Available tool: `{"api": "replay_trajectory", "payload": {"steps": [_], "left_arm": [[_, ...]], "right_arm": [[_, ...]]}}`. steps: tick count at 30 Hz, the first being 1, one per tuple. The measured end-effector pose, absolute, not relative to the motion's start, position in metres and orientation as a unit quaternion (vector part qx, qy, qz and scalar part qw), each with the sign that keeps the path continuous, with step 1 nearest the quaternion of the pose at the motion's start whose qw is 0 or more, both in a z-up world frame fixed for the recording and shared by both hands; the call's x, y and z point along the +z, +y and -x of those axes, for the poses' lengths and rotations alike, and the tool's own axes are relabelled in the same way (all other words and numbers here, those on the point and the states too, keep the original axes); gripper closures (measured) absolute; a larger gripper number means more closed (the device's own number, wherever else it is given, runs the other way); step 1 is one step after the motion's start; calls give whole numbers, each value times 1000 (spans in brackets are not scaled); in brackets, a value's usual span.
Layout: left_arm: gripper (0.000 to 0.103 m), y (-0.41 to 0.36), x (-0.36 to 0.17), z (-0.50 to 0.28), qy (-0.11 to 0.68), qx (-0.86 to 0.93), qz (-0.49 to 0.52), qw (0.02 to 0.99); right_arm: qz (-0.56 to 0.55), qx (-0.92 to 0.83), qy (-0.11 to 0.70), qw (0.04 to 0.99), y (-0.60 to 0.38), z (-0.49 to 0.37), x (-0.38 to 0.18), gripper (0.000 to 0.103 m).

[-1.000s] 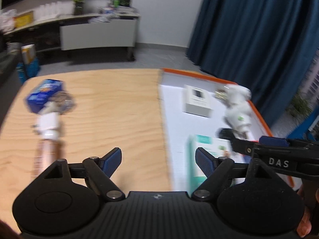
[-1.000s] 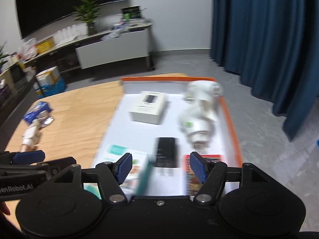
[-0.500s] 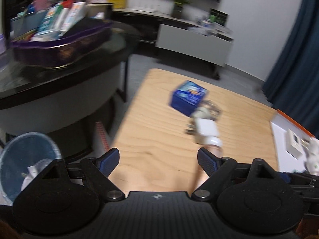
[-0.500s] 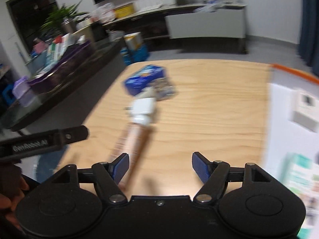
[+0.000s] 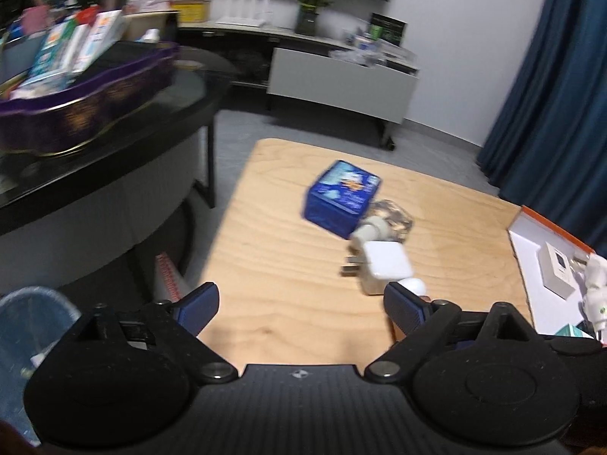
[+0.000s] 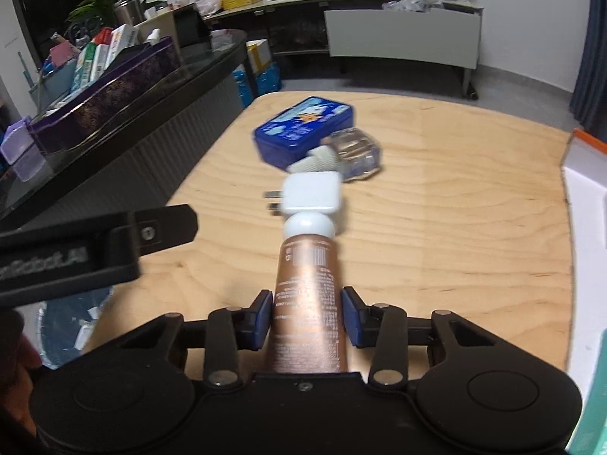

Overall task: Organize rigid objects
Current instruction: 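Grasp the white cube charger with left gripper while right gripper grasps the bronze bottle, then carry the white charger with left gripper while right gripper carries the bronze bottle over the lid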

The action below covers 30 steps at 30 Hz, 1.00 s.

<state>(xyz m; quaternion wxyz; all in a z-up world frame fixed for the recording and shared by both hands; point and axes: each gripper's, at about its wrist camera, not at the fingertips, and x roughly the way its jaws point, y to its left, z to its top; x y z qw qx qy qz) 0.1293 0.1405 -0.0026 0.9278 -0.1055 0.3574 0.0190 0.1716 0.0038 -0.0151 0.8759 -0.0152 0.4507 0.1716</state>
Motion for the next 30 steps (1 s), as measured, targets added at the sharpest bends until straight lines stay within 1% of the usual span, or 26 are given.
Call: {"api": "replay_trajectory", "payload": {"steps": [6, 14, 16, 17, 19, 20, 24, 30], "left_arm": [[1, 117, -20, -154, 359, 17, 93, 929], [1, 87, -40, -187, 370, 40, 87, 924], [7, 83, -43, -191, 366, 52, 77, 926], [20, 82, -45, -192, 367, 57, 72, 926], [32, 81, -46, -192, 359, 55, 57, 930], [44, 80, -45, -192, 357, 55, 49, 931], [45, 86, -42, -186, 357, 45, 62, 931], [45, 80, -31, -163, 352, 31, 55, 934]], "right_arm": [[12, 137, 445, 885, -39, -172, -15, 55], [14, 120, 435, 892, -71, -162, -16, 55], [16, 120, 432, 894, -72, -161, -16, 55], [17, 120, 431, 894, -73, -160, -16, 55], [16, 121, 429, 895, -76, -159, -15, 55], [14, 122, 429, 895, -77, -159, -15, 55], [9, 123, 423, 897, -81, -156, -13, 55], [6, 127, 410, 903, -86, -151, -5, 55]]}}
